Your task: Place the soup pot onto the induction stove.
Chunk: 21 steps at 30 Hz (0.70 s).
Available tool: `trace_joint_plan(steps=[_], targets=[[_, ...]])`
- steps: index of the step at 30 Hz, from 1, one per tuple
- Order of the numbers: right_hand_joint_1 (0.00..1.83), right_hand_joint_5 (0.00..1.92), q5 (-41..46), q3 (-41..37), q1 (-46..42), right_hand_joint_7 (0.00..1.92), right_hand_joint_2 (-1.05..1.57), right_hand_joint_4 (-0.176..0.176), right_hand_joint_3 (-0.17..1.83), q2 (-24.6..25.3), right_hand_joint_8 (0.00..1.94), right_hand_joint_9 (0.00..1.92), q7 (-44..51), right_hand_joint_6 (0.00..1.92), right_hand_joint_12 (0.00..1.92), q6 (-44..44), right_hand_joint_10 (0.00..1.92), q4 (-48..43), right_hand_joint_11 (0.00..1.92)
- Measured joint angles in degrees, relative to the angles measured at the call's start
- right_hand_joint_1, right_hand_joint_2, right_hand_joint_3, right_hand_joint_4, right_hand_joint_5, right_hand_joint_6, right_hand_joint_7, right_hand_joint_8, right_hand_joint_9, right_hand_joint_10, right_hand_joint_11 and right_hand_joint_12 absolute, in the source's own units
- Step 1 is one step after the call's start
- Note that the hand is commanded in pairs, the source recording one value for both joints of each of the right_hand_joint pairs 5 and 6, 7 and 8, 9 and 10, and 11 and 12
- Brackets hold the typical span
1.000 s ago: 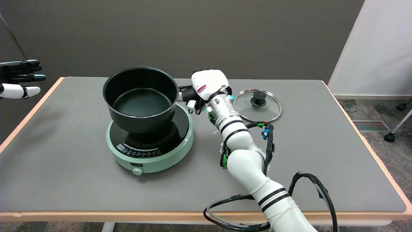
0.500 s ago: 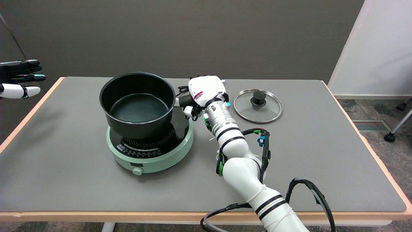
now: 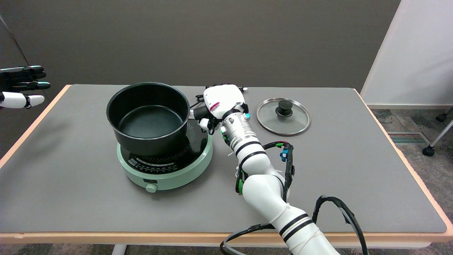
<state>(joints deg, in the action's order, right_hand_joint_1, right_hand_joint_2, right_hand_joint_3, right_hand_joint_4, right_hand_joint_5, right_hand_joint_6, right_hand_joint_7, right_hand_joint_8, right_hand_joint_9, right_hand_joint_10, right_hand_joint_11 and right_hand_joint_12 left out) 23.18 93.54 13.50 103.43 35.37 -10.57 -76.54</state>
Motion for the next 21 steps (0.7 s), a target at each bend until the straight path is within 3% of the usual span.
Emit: trace_joint_plan(steps=[21], targets=[[0.90, 1.70, 0.8, 0.1, 0.0, 1.70, 1.47, -0.084, 0.64, -1.1, 1.70, 1.70, 0.0, 1.70, 1.70, -0.2, 1.70, 0.3, 1.70]])
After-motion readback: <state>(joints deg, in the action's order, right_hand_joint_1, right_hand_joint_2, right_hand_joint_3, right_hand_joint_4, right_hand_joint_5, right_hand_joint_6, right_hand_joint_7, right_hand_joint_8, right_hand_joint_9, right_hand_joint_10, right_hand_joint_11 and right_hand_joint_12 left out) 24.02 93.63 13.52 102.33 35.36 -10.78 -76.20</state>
